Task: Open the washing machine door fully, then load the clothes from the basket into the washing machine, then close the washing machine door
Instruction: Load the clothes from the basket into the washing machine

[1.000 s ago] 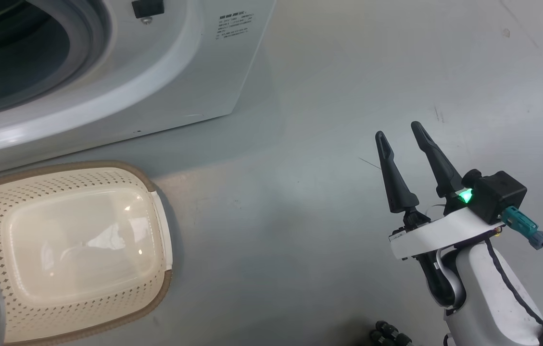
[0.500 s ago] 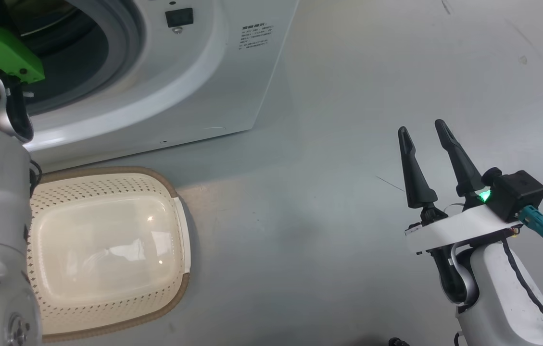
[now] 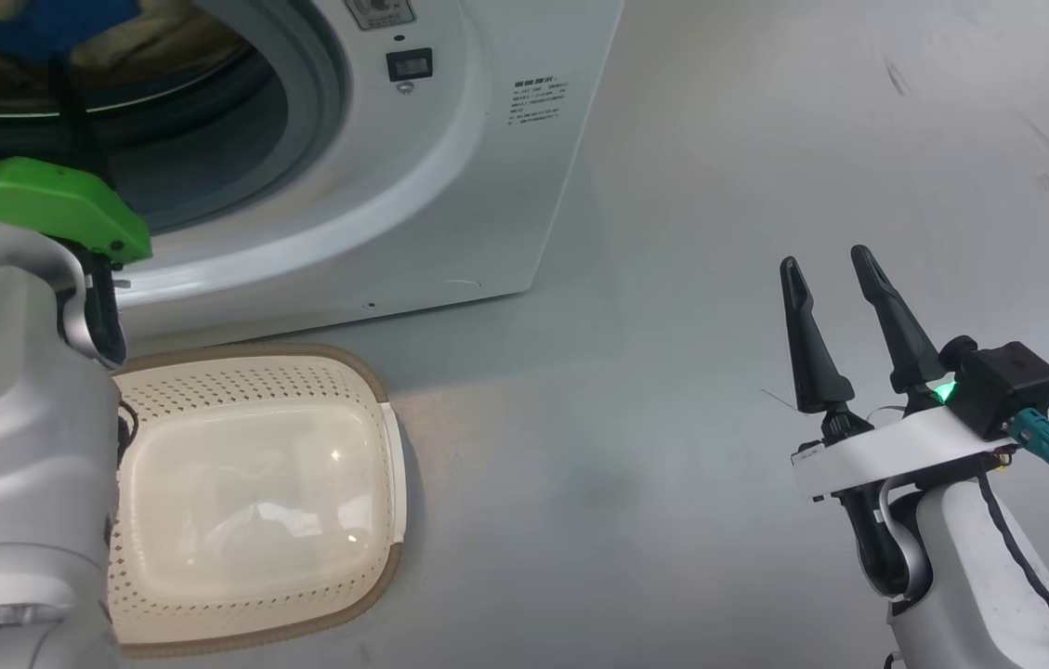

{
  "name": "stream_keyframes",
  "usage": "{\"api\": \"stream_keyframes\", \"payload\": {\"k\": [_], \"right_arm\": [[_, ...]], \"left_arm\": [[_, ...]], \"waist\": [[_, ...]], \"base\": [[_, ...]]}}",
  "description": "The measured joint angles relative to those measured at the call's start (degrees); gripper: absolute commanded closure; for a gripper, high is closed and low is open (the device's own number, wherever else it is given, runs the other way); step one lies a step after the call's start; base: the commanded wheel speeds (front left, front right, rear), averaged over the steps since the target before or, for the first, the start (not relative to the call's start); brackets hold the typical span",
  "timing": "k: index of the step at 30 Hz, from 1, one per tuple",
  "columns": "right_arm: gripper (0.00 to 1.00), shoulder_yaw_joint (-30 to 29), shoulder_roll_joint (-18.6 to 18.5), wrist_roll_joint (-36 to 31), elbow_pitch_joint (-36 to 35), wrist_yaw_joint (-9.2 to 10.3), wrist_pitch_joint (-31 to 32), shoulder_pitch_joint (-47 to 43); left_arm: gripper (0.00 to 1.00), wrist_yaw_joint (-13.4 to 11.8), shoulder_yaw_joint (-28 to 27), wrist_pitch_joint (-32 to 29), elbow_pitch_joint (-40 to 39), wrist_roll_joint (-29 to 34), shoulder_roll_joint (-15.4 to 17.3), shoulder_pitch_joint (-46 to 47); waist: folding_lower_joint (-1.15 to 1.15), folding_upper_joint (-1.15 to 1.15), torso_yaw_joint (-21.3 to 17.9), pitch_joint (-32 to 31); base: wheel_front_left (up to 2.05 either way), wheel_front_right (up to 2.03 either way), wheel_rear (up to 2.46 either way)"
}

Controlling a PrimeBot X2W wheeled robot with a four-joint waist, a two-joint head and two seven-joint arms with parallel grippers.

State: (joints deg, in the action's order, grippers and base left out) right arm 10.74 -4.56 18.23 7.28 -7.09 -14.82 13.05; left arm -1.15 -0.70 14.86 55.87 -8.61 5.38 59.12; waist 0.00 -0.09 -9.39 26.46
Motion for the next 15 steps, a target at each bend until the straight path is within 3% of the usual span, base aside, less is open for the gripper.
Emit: {"api": "stream_keyframes", "payload": {"k": [5,15], "right_arm": [[0.00,-0.73,-0.01,0.00,0.05,0.00,0.00,-0.03],[0.00,-1.71,0.10,0.02,0.22,0.00,0.00,-2.48]], "left_arm": [[0.00,0.08,-0.49,-0.04,-2.42,-0.20,-1.04,-4.07],[0.00,3.11,0.93,-0.05,-8.33,-0.53,-3.41,-14.44]], "waist": [[0.00,0.00,1.09,-2.01],[0.00,0.00,2.75,-6.71]], "base": [[0.00,0.00,0.00],[0.00,0.00,0.00]]}}
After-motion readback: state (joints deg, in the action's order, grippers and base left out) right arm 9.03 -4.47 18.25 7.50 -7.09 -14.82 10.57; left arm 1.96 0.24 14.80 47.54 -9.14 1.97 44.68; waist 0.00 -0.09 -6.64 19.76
